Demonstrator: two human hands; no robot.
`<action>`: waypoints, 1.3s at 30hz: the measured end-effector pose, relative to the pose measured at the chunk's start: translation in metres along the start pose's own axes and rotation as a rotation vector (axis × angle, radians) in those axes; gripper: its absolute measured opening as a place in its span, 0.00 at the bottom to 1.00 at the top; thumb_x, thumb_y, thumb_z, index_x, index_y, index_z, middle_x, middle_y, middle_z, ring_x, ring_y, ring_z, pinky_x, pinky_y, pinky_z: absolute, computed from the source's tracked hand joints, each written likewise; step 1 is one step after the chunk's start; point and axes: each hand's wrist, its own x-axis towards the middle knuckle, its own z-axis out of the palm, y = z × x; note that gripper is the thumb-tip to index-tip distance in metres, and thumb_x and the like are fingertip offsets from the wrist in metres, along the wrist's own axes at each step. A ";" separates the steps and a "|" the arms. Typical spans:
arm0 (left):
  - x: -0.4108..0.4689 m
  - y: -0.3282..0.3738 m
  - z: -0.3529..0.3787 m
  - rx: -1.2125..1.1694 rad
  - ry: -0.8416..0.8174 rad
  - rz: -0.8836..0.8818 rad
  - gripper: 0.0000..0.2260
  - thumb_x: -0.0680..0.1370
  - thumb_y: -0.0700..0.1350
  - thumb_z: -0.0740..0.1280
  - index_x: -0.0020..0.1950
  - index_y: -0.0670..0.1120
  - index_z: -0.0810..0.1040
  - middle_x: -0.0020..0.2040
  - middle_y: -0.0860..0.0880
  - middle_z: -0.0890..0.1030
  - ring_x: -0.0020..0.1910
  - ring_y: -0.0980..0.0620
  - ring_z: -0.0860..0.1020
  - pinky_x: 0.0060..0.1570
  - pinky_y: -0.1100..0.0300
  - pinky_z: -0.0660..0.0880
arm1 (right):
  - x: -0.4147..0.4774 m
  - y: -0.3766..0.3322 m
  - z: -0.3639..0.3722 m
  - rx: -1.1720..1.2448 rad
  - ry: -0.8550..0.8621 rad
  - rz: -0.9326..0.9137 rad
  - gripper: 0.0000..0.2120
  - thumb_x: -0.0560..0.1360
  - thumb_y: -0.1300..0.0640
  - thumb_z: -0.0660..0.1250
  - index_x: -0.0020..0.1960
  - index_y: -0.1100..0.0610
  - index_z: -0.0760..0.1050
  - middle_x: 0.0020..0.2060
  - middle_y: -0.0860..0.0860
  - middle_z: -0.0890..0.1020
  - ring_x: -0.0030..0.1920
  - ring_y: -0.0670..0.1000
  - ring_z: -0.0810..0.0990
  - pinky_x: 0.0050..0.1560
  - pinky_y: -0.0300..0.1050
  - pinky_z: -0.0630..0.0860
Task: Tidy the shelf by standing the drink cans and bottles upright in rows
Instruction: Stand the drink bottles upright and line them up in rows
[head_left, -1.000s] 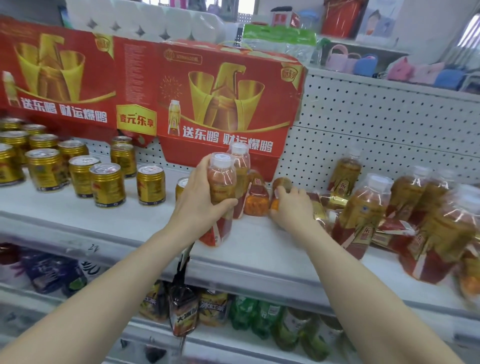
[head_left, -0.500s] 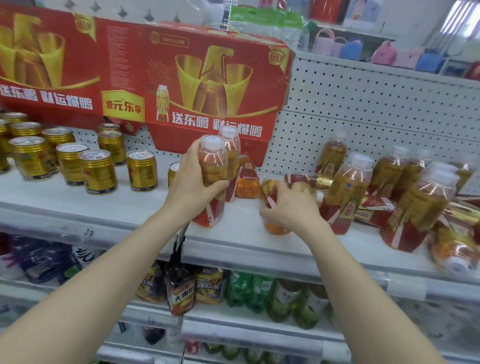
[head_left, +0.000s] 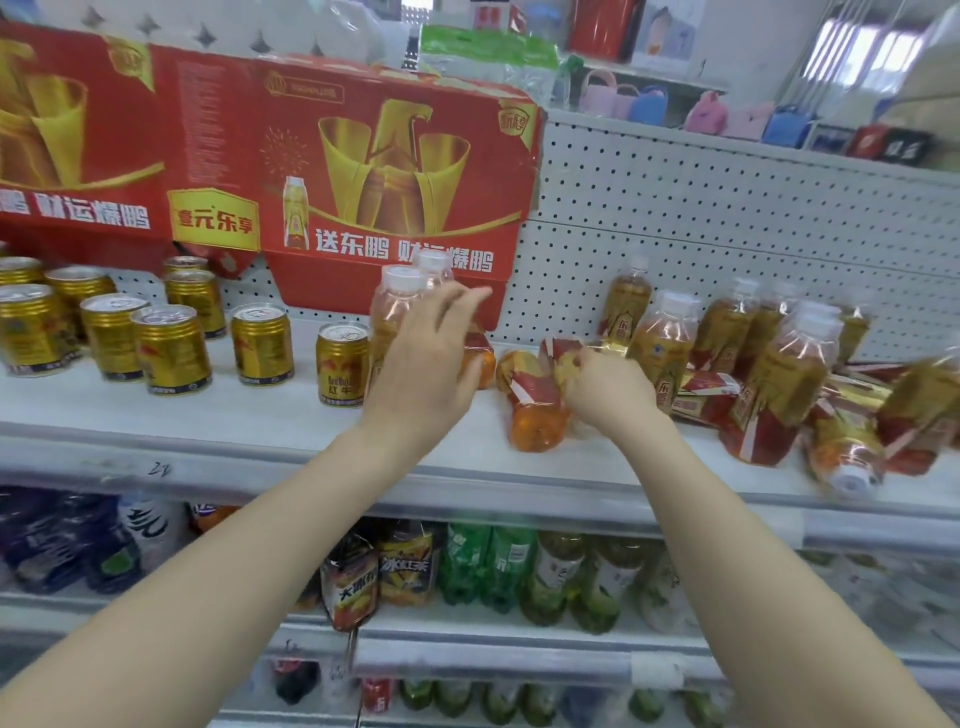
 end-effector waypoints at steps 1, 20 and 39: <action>0.001 0.004 0.011 -0.015 -0.062 -0.005 0.27 0.75 0.41 0.72 0.73 0.43 0.69 0.67 0.44 0.72 0.67 0.47 0.70 0.69 0.55 0.67 | -0.005 0.007 0.000 -0.022 -0.008 -0.014 0.20 0.79 0.54 0.58 0.70 0.57 0.69 0.62 0.60 0.75 0.62 0.63 0.73 0.55 0.54 0.73; 0.002 0.050 0.061 0.185 -0.711 -0.468 0.34 0.73 0.65 0.58 0.77 0.52 0.61 0.66 0.47 0.72 0.64 0.40 0.72 0.60 0.48 0.71 | -0.024 0.050 0.036 0.057 0.096 -0.292 0.19 0.77 0.63 0.64 0.65 0.55 0.63 0.68 0.67 0.65 0.38 0.61 0.76 0.34 0.48 0.67; -0.021 0.050 0.052 0.063 -0.187 -0.747 0.32 0.78 0.59 0.65 0.77 0.49 0.59 0.69 0.47 0.74 0.64 0.43 0.75 0.62 0.47 0.71 | 0.009 0.042 -0.022 0.329 0.500 -0.529 0.20 0.77 0.56 0.62 0.67 0.63 0.73 0.53 0.61 0.77 0.55 0.61 0.75 0.52 0.53 0.73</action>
